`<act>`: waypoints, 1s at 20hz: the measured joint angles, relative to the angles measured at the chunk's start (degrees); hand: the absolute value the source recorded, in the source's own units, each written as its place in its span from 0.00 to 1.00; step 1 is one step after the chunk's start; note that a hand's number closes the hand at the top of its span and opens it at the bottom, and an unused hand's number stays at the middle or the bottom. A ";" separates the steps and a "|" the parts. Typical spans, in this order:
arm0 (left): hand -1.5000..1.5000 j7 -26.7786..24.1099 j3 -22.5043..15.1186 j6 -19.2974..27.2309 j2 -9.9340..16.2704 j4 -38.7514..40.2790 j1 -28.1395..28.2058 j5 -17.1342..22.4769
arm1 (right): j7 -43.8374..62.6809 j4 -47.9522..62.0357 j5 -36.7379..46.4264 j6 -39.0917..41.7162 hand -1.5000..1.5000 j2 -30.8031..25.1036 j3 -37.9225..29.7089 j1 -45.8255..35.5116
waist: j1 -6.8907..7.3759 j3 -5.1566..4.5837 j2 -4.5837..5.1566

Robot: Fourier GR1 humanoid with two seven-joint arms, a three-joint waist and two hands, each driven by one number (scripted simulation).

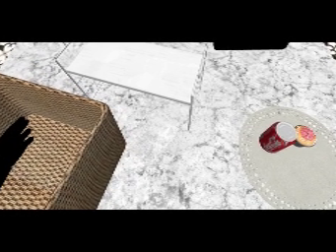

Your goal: Pick the cupcake from the placemat and place it in the tiered shelf

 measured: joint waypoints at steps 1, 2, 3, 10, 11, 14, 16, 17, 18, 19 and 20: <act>0.50 0.27 0.02 0.13 0.10 0.05 0.09 0.07 | 1.13 -0.53 0.38 -0.68 0.00 0.62 0.45 -0.38 | -0.16 0.01 -0.03; 0.50 0.43 -0.01 0.43 0.07 -0.29 0.44 -0.07 | 2.20 -1.26 1.10 -1.64 0.00 1.08 0.95 -0.53 | -0.27 0.01 -0.08; 0.50 0.43 -0.03 0.65 0.01 -0.37 0.55 -0.15 | 3.26 -1.66 1.70 -2.17 0.00 1.23 1.34 -1.15 | -0.31 0.03 -0.07; 0.50 0.48 -0.08 1.00 -0.11 -0.86 1.22 -0.11 | 10.53 -4.35 6.43 -5.57 0.00 4.68 5.73 -3.08 | -0.59 0.08 -0.06; 0.50 0.38 -0.06 1.04 -0.16 -0.98 1.43 -0.15 | 11.65 -5.16 7.07 -5.68 0.00 5.10 6.58 -3.28 | -0.72 0.10 -0.09; 0.50 -0.07 0.14 1.27 -0.42 -1.14 1.86 -0.22 | 13.37 -6.81 8.95 -6.05 0.00 5.84 8.36 -3.24 | -0.98 0.18 -0.16; 0.50 -0.08 0.13 1.62 -0.52 -1.43 2.20 -0.45 | 14.81 -7.80 10.12 -6.54 0.00 6.43 9.37 -3.15 | -1.12 0.20 -0.18; 0.50 0.05 0.01 1.74 -0.56 -1.68 2.34 -0.59 | 15.82 -8.11 10.97 -7.18 0.00 7.02 10.01 -3.20 | -1.08 0.20 -0.16; 0.50 0.03 0.00 1.80 -0.67 -2.00 2.68 -0.68 | 16.57 -8.65 11.58 -7.58 0.00 7.34 10.50 -2.95 | -1.18 0.21 -0.19; 0.50 -0.01 -0.05 1.67 -0.72 -2.04 2.71 -0.66 | 17.36 -8.66 12.03 -7.88 0.00 7.57 10.66 -3.17 | -1.15 0.21 -0.15; 0.50 -0.02 -0.05 1.70 -0.78 -2.13 2.84 -0.71 | 17.95 -8.72 12.46 -8.25 0.00 7.71 10.74 -3.05 | -1.19 0.21 -0.15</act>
